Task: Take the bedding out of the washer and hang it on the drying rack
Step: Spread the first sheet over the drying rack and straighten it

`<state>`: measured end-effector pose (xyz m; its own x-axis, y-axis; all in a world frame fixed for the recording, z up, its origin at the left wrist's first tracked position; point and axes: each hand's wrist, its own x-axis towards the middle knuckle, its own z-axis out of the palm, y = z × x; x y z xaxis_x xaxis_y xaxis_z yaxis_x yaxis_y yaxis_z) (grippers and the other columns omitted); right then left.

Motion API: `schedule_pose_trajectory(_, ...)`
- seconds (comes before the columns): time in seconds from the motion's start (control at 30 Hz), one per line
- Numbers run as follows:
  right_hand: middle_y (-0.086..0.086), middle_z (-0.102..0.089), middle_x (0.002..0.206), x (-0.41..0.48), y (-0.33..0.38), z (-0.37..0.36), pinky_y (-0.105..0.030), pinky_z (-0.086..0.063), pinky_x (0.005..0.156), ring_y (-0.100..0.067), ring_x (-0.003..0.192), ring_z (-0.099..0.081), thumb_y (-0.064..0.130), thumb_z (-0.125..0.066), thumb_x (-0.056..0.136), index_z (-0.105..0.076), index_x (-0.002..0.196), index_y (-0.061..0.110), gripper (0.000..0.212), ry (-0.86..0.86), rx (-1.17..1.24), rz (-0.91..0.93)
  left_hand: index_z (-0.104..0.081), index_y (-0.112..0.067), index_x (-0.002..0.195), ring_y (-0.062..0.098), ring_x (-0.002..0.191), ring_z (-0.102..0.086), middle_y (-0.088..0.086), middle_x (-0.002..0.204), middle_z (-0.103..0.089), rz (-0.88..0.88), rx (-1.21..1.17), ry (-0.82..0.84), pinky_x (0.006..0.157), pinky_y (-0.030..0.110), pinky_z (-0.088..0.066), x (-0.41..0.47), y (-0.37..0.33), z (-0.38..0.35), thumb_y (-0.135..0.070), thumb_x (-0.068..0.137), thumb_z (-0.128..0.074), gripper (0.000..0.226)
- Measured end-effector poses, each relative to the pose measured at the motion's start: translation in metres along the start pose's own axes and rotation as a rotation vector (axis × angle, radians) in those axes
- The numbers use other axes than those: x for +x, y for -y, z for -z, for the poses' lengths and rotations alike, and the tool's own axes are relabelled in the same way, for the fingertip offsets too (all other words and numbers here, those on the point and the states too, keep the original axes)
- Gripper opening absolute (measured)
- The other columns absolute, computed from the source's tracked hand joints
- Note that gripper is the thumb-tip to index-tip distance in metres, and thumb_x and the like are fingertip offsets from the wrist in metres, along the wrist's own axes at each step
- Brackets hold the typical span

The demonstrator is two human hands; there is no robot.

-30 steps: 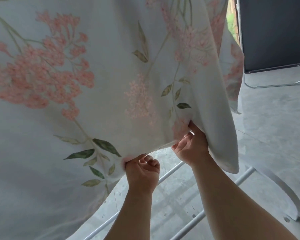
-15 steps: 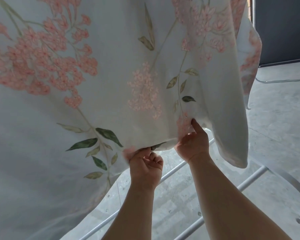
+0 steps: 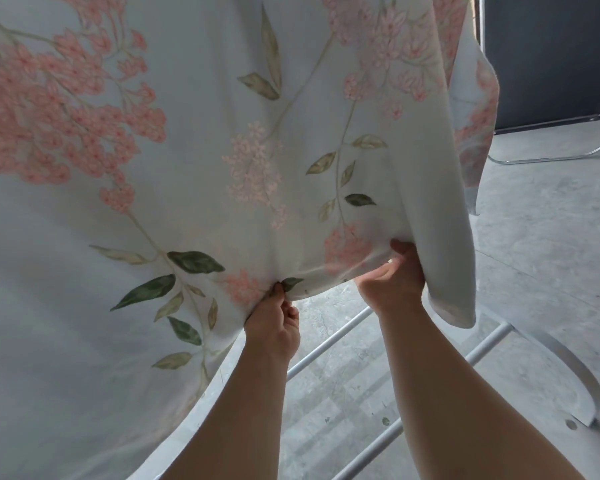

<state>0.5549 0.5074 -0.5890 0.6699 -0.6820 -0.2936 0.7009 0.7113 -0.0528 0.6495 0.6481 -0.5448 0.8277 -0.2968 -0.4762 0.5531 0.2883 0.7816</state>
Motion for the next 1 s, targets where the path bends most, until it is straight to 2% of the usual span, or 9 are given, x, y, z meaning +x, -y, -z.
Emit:
schedule_pose_trajectory(0.07,-0.006,-0.060,0.138,0.004,0.007,0.003,-0.031,-0.045,0.104,-0.019,0.118,-0.060,0.010,-0.058,0.076,-0.056,0.138,0.012,0.062,0.134,0.147,-0.017,-0.064,-0.015,0.090,0.004,0.061,-0.042,-0.004,0.081,-0.062,-0.005,0.017,-0.013,0.055,0.020,-0.035,0.004,-0.005,0.001,0.001,0.095,-0.062,0.017)
schedule_pose_trajectory(0.13,-0.007,-0.054,0.145,0.003,0.009,0.002,-0.050,-0.041,0.109,-0.032,0.132,-0.053,0.008,-0.053,0.067,-0.055,0.140,0.018,0.074,0.218,0.191,0.035,-0.064,-0.014,0.090,0.005,0.062,-0.043,-0.003,0.082,-0.062,-0.012,0.040,-0.017,0.056,0.021,-0.035,0.007,-0.009,0.001,0.002,0.095,-0.061,0.017)
schedule_pose_trajectory(0.27,0.000,-0.068,0.109,-0.004,0.010,-0.008,-0.046,-0.050,0.097,-0.031,0.112,-0.063,0.005,-0.057,0.049,-0.071,0.088,0.019,0.044,0.264,0.223,0.057,-0.064,-0.014,0.090,0.005,0.064,-0.045,-0.003,0.083,-0.063,-0.011,0.073,-0.032,0.057,0.020,-0.037,0.010,-0.013,0.003,0.002,0.095,-0.061,0.017)
schedule_pose_trajectory(0.33,0.001,-0.071,0.095,-0.010,0.010,-0.014,-0.044,-0.049,0.100,-0.028,0.106,-0.064,0.006,-0.057,0.058,-0.071,0.070,0.019,0.023,0.281,0.214,0.074,-0.064,-0.013,0.091,0.005,0.065,-0.045,-0.002,0.084,-0.063,-0.008,0.072,-0.036,0.057,0.019,-0.037,0.010,-0.014,0.003,0.002,0.095,-0.061,0.016)
schedule_pose_trajectory(0.43,-0.007,-0.067,0.126,0.000,0.009,-0.012,-0.051,-0.039,0.112,-0.031,0.131,-0.056,0.018,-0.052,0.096,-0.074,0.117,0.013,0.031,0.289,0.193,0.063,-0.064,-0.014,0.091,0.005,0.064,-0.044,-0.003,0.083,-0.062,-0.004,0.074,-0.033,0.056,0.020,-0.036,0.007,-0.013,0.002,0.002,0.095,-0.061,0.016)
schedule_pose_trajectory(0.5,-0.008,-0.051,0.148,0.010,0.006,-0.006,-0.057,-0.035,0.115,-0.034,0.140,-0.046,0.019,-0.061,0.097,-0.050,0.147,0.011,0.052,0.308,0.137,0.108,-0.063,-0.013,0.090,0.005,0.064,-0.044,-0.003,0.083,-0.062,0.003,0.072,-0.036,0.056,0.020,-0.036,0.005,-0.011,0.001,0.002,0.095,-0.062,0.016)
schedule_pose_trajectory(0.57,-0.010,-0.047,0.153,0.013,0.003,-0.003,-0.061,-0.036,0.113,-0.034,0.138,-0.048,0.019,-0.069,0.094,-0.045,0.151,0.013,0.062,0.306,0.102,0.152,-0.063,-0.013,0.090,0.005,0.064,-0.044,-0.003,0.082,-0.062,0.009,0.073,-0.038,0.057,0.020,-0.036,0.003,-0.011,0.001,0.002,0.095,-0.062,0.016)
schedule_pose_trajectory(0.83,-0.007,-0.067,0.132,-0.005,0.007,-0.010,-0.058,-0.046,0.105,-0.030,0.125,-0.061,0.025,-0.078,0.087,-0.060,0.137,0.015,0.054,0.015,0.045,0.094,-0.062,-0.011,0.091,0.007,0.065,-0.045,0.000,0.082,-0.060,0.063,0.082,-0.035,0.059,0.021,-0.040,-0.023,-0.013,-0.005,0.002,0.096,-0.061,0.014)
schedule_pose_trajectory(1.0,0.000,-0.069,0.122,-0.031,0.020,-0.041,-0.039,-0.054,0.079,-0.025,0.108,-0.066,0.031,-0.079,0.085,-0.064,0.126,0.018,0.046,-0.285,-0.165,0.113,-0.060,-0.010,0.127,0.015,0.081,-0.061,0.008,0.107,-0.063,0.116,0.149,-0.092,0.076,0.025,-0.057,-0.042,-0.013,-0.023,-0.005,0.091,-0.066,0.037)
